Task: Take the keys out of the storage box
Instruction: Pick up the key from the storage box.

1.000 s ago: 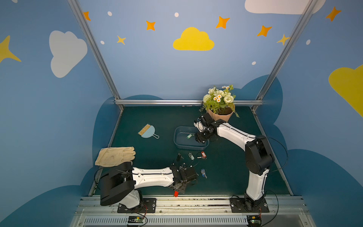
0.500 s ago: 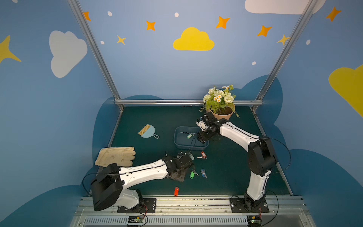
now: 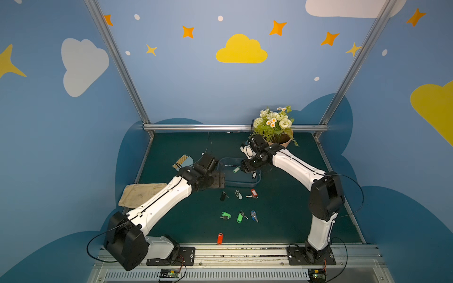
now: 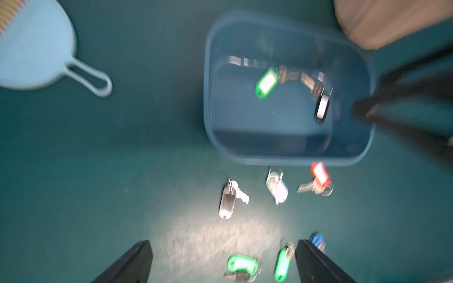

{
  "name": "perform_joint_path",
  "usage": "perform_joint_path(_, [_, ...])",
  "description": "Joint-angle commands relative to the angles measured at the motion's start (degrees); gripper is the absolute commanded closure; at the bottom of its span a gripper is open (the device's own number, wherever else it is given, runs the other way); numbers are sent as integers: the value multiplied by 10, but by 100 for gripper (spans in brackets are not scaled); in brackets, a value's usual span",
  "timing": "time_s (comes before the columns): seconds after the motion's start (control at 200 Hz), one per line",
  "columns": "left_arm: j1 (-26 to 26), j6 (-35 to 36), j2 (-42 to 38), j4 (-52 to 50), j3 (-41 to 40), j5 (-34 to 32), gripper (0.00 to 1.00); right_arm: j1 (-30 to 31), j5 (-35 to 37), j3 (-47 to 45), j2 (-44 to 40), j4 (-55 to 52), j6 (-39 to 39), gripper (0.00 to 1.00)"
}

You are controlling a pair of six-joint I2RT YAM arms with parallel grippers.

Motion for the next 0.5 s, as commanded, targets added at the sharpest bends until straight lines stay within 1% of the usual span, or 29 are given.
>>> perform_joint_path(0.0, [30,39,27,3,46,43,2,18,25,32,54,-6,24,36])
perform_joint_path(0.23, [85,57,42,-5,69,73,1,5,45,111,135,-7,36,36])
perform_joint_path(0.416, [108,68,42,-15,77,85,1,0,67,152,185,-7,36,36])
perform_joint_path(0.496, [116,71,43,-18,82,90,1,-4,65,174,204,-5,39,37])
